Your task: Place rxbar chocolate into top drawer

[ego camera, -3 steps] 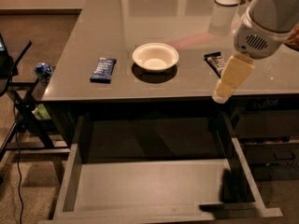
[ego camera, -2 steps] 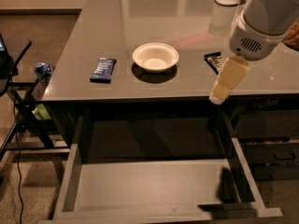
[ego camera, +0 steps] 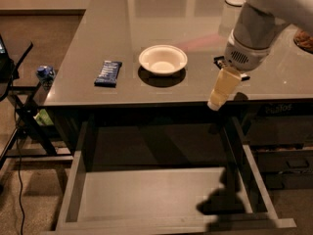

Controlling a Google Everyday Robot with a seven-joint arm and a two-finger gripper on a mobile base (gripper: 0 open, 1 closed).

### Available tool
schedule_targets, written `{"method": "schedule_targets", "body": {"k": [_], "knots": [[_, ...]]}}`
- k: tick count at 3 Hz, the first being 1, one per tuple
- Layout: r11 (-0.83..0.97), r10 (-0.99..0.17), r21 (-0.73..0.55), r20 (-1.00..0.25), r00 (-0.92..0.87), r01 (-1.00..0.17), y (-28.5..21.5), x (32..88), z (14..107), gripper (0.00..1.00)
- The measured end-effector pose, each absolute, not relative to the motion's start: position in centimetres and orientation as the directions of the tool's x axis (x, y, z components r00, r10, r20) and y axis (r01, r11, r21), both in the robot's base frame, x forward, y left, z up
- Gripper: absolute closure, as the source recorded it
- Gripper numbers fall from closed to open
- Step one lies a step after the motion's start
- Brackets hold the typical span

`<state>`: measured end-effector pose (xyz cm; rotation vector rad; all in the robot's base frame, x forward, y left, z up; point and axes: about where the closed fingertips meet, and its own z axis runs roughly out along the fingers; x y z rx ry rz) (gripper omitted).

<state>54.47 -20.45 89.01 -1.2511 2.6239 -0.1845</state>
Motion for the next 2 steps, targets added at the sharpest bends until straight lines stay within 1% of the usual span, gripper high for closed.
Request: {"method": "schedule_targets", "body": {"k": [1, 2], "knots": [[0.629, -0.777, -0.209, -0.150, -0.611, -0.749, -20.45, 54.50, 88.95, 0.00], [0.674, -0.739, -0.170, -0.155, -0.656, -0.719, -20.26, 54.32, 88.05, 0.00]]}}
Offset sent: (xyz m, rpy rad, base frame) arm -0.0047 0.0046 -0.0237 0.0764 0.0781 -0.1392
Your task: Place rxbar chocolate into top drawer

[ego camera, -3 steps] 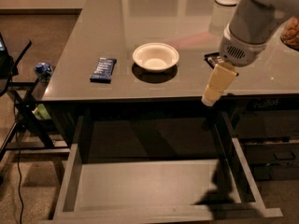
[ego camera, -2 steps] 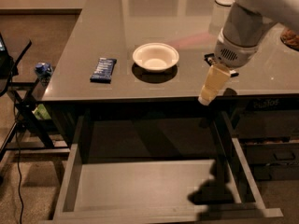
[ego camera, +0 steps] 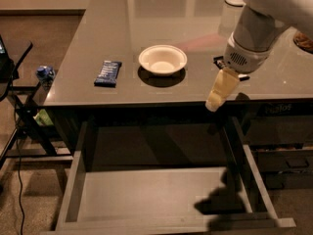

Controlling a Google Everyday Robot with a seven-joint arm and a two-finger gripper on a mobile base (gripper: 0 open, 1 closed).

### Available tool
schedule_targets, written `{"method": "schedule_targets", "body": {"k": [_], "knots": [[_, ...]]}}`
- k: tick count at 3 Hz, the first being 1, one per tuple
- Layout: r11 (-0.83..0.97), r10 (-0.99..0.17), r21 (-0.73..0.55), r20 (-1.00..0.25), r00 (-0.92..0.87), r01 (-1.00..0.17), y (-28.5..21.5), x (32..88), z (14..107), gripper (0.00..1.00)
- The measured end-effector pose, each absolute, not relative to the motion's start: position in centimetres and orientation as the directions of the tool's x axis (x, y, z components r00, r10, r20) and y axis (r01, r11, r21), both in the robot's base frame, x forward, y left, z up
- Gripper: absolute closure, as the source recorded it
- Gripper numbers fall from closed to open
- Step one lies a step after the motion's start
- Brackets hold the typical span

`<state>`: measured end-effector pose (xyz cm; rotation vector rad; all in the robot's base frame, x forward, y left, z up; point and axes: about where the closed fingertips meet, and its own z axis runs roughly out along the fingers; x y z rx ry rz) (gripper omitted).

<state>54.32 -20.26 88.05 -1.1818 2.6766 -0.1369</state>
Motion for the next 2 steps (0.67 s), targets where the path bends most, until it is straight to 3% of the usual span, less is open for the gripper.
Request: {"method": "schedule_targets", "body": {"k": [2], "knots": [[0.800, -0.600, -0.152, -0.236, -0.764, -0.581, -21.9, 57.5, 89.1, 0.00]]}}
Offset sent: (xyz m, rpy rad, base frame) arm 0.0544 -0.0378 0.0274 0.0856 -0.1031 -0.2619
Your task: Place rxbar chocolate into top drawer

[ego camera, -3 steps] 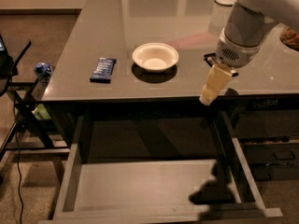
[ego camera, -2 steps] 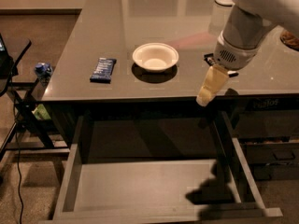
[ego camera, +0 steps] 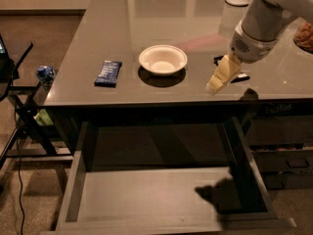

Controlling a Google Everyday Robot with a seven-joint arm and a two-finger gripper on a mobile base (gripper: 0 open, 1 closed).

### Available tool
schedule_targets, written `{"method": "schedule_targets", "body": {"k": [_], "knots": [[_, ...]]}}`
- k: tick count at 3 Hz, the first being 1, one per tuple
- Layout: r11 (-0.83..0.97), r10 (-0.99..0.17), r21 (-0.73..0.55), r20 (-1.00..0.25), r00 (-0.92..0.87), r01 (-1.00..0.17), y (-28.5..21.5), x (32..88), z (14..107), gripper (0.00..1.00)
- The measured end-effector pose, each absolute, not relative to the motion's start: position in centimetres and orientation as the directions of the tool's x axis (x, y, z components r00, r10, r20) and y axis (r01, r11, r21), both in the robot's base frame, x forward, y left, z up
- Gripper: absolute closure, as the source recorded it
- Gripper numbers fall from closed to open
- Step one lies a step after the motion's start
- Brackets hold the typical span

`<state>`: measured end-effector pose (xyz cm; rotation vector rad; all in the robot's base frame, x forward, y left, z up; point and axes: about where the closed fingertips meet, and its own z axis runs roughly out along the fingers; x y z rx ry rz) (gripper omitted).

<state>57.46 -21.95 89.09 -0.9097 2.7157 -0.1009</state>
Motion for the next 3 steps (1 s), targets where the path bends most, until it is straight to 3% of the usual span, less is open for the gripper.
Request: {"method": "schedule_targets", "body": {"k": [2, 3], "knots": [[0.829, -0.559, -0.124, -0.229, -0.797, -0.546, -23.1, 60.0, 88.0, 0.00], [0.863, -0.504, -0.127, -0.223, -0.834, -0.488, -25.7, 64.2, 87.6, 0.00]]}}
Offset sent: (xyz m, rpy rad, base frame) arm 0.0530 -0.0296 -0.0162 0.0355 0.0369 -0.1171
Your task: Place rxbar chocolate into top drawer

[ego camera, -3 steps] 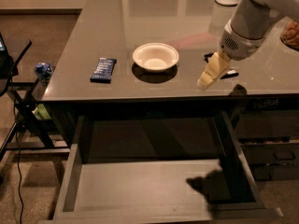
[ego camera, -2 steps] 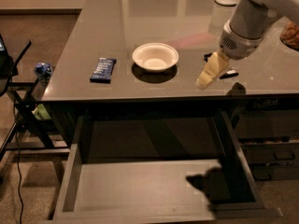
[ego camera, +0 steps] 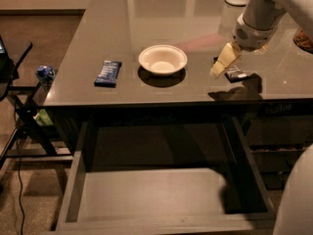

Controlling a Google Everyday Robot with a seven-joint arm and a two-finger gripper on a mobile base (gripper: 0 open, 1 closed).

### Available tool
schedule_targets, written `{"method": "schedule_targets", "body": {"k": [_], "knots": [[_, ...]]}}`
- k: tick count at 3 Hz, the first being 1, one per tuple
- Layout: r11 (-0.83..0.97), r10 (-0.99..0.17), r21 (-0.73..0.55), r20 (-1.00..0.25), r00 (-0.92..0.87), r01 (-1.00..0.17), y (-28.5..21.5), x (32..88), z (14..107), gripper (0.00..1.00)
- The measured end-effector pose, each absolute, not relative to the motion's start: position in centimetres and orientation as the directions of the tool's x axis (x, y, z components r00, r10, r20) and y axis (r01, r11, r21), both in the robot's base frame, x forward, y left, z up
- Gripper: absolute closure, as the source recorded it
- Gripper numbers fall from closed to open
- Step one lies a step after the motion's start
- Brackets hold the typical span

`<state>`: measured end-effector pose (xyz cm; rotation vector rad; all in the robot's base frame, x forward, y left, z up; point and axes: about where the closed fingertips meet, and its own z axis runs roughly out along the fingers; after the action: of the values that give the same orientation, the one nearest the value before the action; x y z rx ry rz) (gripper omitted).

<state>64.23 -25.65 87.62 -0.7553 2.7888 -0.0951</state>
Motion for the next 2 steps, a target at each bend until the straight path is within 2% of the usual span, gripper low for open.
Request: {"method": "schedule_targets", "body": {"k": [2], "knots": [[0.873, -0.487, -0.095, -0.236, -0.841, -0.479, -25.22, 65.27, 86.85, 0.00]]}}
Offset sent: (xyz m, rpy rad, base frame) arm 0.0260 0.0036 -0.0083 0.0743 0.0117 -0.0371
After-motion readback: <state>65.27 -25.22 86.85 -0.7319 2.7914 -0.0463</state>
